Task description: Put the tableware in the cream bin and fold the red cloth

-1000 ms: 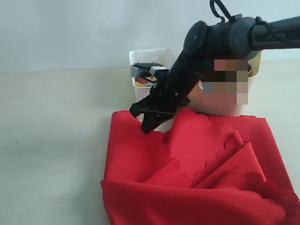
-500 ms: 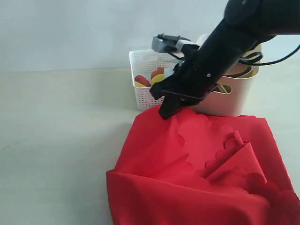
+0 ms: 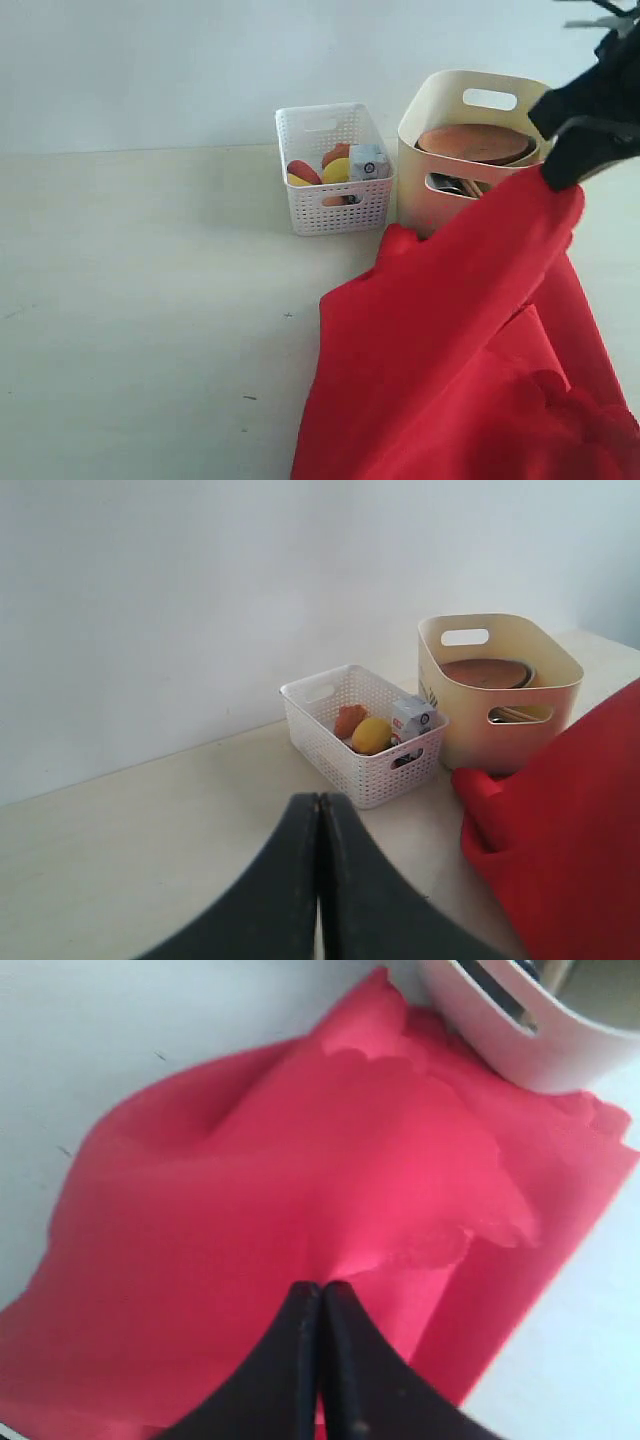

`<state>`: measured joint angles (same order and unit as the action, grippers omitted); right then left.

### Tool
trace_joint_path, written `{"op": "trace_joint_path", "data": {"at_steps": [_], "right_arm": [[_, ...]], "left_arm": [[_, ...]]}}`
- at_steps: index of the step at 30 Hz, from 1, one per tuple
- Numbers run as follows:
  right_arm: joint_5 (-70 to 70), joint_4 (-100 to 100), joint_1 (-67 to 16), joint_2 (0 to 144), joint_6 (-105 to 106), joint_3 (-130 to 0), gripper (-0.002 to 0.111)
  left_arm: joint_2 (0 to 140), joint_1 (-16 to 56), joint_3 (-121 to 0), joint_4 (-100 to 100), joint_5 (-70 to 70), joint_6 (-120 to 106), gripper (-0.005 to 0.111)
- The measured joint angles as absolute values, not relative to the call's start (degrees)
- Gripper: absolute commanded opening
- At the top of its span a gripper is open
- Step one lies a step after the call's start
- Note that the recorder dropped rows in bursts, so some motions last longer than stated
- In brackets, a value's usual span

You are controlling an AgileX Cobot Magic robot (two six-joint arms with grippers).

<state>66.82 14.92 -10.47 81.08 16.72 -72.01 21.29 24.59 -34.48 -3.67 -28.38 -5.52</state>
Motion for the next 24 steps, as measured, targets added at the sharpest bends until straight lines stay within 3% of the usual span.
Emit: {"op": "trace_joint_path", "data": {"at_steps": [12, 15, 21, 24], "right_arm": [[52.9, -7.8, -10.2, 97.8, 2.6, -58.3, 0.003], [52.1, -8.8, -10.2, 102.1, 1.8, -58.3, 0.017], [51.7, -9.6, -10.2, 104.5, 0.5, -58.0, 0.058], [51.4, -9.3, -10.2, 102.1, 0.4, -58.0, 0.067]], "left_arm": [[21.3, 24.6, -34.5, -3.7, -28.4, -5.4, 0.000], [21.3, 24.6, -33.7, -3.7, -27.9, -5.3, 0.000], [21.3, 24.6, -29.2, -3.7, -23.1, -3.2, 0.000], [21.3, 24.6, -26.2, -3.6, -19.3, -2.8, 0.000]]}}
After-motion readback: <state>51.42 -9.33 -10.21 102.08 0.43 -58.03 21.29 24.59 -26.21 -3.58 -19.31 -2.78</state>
